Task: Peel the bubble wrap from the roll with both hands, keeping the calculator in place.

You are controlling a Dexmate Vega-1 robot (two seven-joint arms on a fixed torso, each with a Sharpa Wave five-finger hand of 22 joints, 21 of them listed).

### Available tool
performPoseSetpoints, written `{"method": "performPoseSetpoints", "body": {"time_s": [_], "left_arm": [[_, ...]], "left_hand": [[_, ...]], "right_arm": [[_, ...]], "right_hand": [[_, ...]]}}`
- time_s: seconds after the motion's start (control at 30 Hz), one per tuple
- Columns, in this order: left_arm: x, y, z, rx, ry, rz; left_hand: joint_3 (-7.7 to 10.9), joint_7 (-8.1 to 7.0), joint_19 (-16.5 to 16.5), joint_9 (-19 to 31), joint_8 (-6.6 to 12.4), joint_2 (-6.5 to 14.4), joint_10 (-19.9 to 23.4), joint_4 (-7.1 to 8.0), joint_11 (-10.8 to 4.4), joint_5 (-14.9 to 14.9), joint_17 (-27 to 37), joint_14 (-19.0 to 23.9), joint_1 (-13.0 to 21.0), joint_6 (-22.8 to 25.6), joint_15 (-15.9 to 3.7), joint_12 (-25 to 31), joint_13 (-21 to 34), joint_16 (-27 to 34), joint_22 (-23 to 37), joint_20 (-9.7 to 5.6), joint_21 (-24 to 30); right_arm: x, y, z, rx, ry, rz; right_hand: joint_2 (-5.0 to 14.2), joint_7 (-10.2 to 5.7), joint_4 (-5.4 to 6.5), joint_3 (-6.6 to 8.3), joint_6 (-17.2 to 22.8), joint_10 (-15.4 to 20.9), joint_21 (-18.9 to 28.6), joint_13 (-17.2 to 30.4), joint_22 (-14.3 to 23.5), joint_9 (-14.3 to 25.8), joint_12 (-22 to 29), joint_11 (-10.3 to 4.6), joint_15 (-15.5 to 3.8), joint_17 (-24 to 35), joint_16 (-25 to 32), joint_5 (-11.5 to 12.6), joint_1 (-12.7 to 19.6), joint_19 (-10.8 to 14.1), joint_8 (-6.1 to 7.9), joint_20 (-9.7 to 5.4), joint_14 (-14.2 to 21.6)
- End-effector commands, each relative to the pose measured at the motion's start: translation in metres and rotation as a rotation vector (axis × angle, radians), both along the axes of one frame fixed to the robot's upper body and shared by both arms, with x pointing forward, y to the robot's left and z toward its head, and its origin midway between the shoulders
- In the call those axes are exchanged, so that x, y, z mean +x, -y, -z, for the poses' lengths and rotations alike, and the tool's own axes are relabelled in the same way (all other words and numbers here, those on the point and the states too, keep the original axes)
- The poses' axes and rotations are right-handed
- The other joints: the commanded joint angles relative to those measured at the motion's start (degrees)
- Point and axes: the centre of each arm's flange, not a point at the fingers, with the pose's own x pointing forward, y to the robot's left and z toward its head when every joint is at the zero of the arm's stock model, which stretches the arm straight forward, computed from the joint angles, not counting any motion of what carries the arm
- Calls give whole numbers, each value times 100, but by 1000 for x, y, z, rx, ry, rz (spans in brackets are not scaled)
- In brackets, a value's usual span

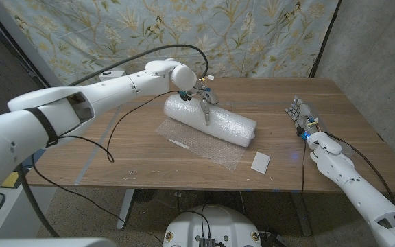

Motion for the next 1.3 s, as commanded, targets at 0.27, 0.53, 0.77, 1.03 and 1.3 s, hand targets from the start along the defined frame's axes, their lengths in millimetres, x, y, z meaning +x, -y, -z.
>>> {"method": "performPoseSetpoints", "body": {"time_s": [0.27,0.53,0.77,1.03,1.3], "left_arm": [[-3,-9,-15,-133,-50,-47],[-7,-14,-22,-215,-96,-71],[-10,-17,-28,-270,-117,-81],[-15,-22,-36,-308,-156,-103],[-25,-24,-45,-356,-162,-105]], "left_hand": [[-36,47,125,36,2,158,355,-1,-214,20,45,193,154,136,-54,60,92,95,28,-11,55],[-66,110,17,40,-71,181,260,12,-174,15,63,36,170,62,11,15,140,55,32,25,11],[-89,178,-95,43,-164,210,94,28,-81,9,69,-118,172,-72,100,-61,185,5,35,42,-35],[-107,237,-156,45,-212,222,27,29,-47,4,73,-189,181,-134,137,-96,216,-14,36,44,-61],[-129,287,-254,47,-275,250,-100,39,43,0,78,-331,180,-224,213,-160,251,-58,38,80,-101]], "right_arm": [[-3,-1,3,-9,-14,-10],[-5,-1,3,-17,-22,-11],[-5,-4,1,-26,-22,-16],[-3,-6,1,-28,-27,-24],[-1,-7,-4,-41,-24,-32]], "right_hand": [[-9,-1,-25,17,-68,-51,40,31,19,22,31,7,13,19,42,11,-56,-18,36,-12,-40],[-6,-1,-31,24,-70,-58,40,31,19,22,34,5,13,17,43,11,-60,-23,41,-13,-45],[-2,1,-36,31,-76,-62,42,31,18,21,37,6,12,15,47,11,-64,-23,45,-14,-44],[5,1,-46,44,-79,-67,43,30,18,21,41,1,13,10,47,12,-63,-25,50,-14,-54],[7,-1,-58,56,-85,-67,43,30,18,20,46,5,17,6,49,13,-61,-32,53,-15,-55]]}}
